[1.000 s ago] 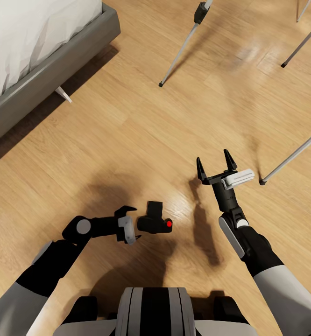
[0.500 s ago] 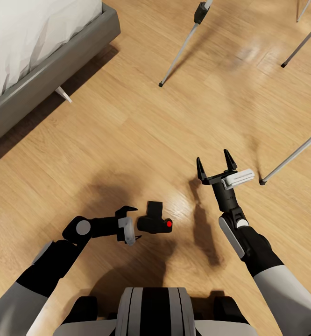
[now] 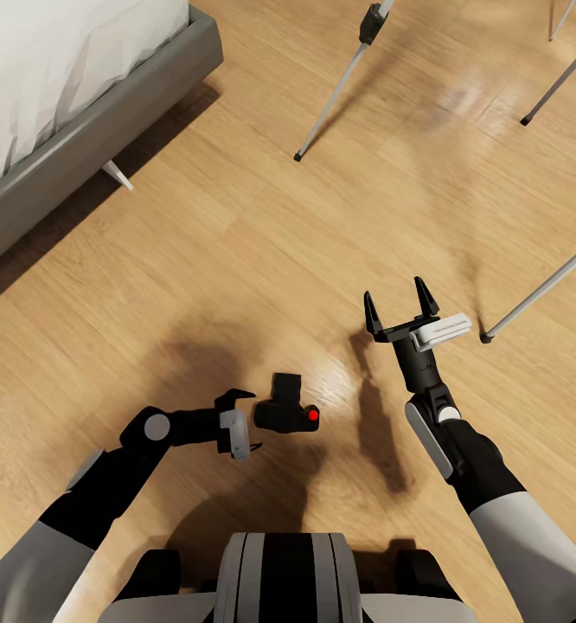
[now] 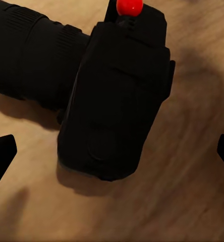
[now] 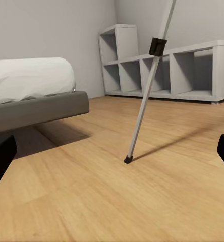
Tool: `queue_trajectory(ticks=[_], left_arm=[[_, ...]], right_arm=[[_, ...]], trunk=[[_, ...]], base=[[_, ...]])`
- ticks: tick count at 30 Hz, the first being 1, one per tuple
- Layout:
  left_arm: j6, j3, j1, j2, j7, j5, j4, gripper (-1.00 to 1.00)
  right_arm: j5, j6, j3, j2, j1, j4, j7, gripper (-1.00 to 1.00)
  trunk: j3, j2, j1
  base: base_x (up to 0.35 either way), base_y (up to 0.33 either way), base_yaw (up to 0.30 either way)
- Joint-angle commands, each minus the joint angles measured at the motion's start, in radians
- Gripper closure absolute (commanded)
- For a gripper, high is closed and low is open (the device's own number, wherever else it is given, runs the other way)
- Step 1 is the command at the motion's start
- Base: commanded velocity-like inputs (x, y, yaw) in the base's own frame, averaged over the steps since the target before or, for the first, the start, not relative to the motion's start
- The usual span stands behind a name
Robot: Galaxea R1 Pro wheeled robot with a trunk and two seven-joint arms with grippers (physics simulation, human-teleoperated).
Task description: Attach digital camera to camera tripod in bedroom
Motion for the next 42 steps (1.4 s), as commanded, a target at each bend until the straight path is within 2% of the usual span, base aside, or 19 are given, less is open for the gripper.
queue_trajectory(ticks=[1, 17, 24, 42], left_arm=[[0.002, -0.001, 0.000, 0.000, -0.001, -0.004, -0.001, -1.00], [0.000, 0.001, 0.000, -0.004, 0.008, -0.004, 0.007, -1.00], [0.001, 0.002, 0.000, -0.005, 0.045, -0.004, 0.009, -1.00], [0.002, 0.002, 0.000, -0.011, 0.061, -0.004, 0.027, -1.00]], right_arm=[[-0.011, -0.002, 0.003, -0.001, -0.001, 0.000, 0.007, -1.00], [-0.011, -0.002, 0.002, -0.001, -0.001, 0.000, 0.007, -1.00], [-0.011, -0.002, 0.003, -0.001, -0.001, 0.006, 0.007, -1.00], [-0.011, -0.002, 0.002, -0.001, -0.001, 0.013, 0.007, -1.00]], trunk=[[0.000, 0.000, 0.000], [0.000, 0.000, 0.000], [0.000, 0.000, 0.000], [0.000, 0.000, 0.000]], base=[[0.000, 0.000, 0.000], [0.000, 0.000, 0.000], [0.000, 0.000, 0.000], [0.000, 0.000, 0.000]])
